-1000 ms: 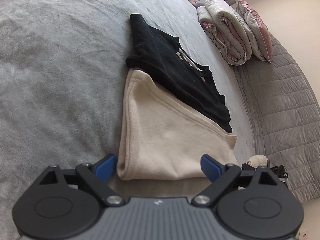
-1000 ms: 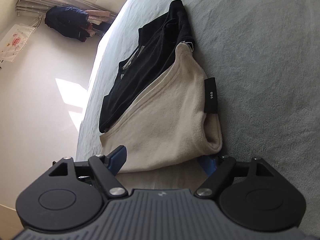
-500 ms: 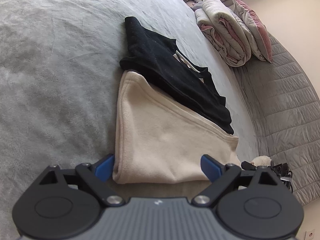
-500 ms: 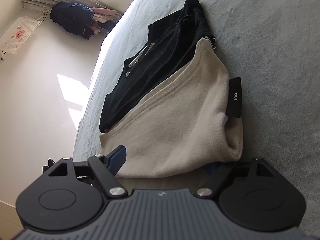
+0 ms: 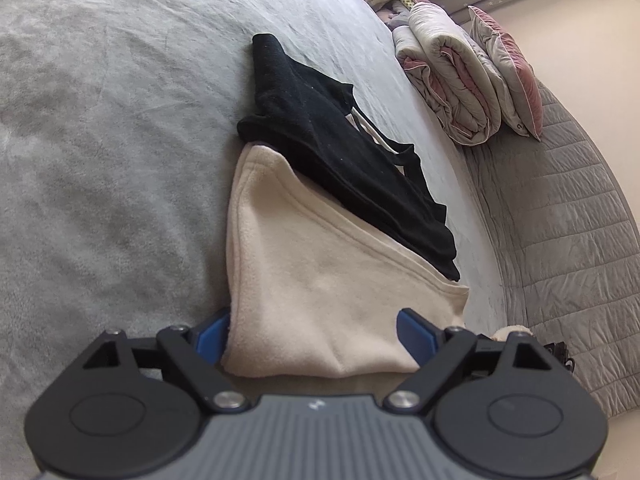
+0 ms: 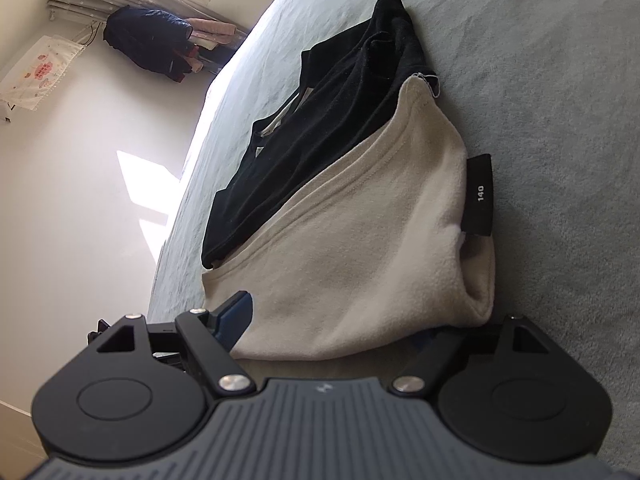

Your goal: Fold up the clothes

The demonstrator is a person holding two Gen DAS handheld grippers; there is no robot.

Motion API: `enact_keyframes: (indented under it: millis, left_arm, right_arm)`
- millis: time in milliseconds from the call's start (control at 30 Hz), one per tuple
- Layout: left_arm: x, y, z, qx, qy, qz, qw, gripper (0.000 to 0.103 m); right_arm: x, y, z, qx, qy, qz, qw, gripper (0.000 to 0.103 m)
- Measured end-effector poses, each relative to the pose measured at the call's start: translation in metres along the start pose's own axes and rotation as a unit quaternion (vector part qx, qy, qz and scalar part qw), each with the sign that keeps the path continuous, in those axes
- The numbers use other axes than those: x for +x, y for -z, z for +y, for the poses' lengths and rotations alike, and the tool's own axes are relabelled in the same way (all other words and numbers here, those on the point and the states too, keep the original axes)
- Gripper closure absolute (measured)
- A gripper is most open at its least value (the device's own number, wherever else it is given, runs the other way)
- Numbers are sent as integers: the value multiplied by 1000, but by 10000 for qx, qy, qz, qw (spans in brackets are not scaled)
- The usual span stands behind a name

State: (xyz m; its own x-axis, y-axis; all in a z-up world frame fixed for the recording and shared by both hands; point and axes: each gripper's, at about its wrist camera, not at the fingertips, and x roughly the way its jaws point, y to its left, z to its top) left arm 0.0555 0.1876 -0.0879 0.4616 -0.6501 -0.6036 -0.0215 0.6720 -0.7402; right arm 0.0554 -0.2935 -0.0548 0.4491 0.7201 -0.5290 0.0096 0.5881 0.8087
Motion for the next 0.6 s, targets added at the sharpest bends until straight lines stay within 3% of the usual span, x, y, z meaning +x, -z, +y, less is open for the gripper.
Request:
enact_keyframes:
  millis: [167, 300, 500, 567, 600]
  left_arm:
    - [-6, 2, 11, -253, 29, -36, 9997, 39]
    - [-7, 3, 13, -332, 14, -62, 9994, 44]
    - [-6, 4, 12, -324, -156, -60, 9993, 64]
    - [-6, 3, 14, -375, -173, -24, 9991, 75]
    - [-6, 3, 15, -414, -159, -8, 9990, 79]
  right_arm:
    - [-5, -4, -7, 243, -115, 46, 9996, 30]
    - [-9, -5, -12, 397, -140, 34, 9991, 37]
    - [-11, -1, -11, 422, -71, -116, 9990, 43]
    - [-12, 0, -11, 438, -11, -176, 9989, 48]
    - [-12, 1, -12, 457, 13, -193, 9988, 57]
